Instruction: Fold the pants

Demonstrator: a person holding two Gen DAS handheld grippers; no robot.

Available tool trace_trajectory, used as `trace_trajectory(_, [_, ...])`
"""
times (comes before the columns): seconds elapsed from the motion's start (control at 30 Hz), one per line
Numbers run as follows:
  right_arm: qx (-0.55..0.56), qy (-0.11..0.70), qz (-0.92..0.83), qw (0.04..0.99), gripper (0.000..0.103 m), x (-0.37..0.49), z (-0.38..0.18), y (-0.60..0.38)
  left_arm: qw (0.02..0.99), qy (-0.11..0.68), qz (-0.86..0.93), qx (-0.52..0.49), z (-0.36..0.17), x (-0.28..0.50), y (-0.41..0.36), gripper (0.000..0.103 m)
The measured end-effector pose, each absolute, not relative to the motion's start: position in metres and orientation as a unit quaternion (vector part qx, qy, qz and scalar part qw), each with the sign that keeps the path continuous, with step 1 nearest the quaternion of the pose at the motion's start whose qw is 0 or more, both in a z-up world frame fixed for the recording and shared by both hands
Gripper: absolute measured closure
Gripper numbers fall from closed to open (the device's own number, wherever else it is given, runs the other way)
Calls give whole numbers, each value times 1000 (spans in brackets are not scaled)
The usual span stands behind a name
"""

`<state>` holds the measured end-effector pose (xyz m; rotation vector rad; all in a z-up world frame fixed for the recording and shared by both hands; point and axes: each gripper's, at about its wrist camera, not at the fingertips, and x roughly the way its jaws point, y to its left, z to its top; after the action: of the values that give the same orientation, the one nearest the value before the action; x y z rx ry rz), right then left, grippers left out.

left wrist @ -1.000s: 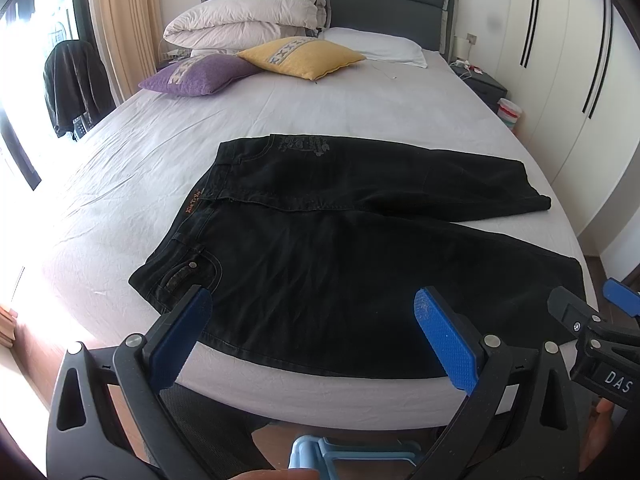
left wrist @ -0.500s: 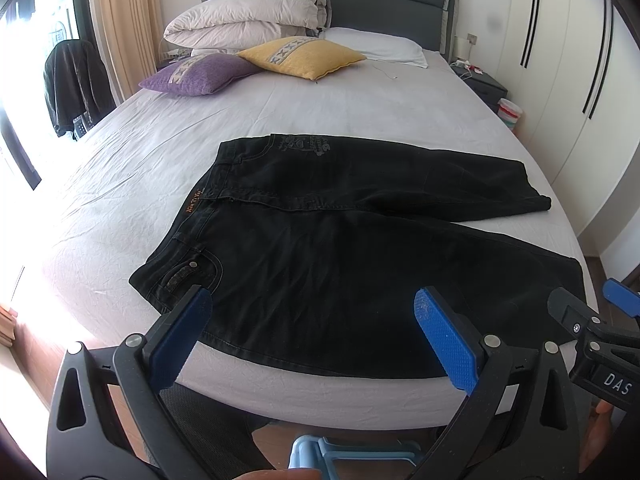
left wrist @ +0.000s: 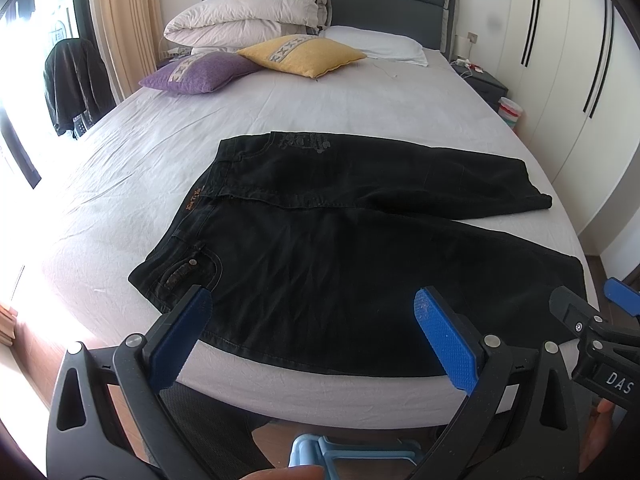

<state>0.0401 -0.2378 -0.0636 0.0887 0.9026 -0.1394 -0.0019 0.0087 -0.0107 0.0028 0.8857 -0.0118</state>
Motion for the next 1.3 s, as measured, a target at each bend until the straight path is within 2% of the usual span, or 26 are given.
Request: trace_trajectory(1.3, [48, 447, -54, 892, 0, 42, -74, -235, 895, 445, 7, 1, -26, 11, 9, 0])
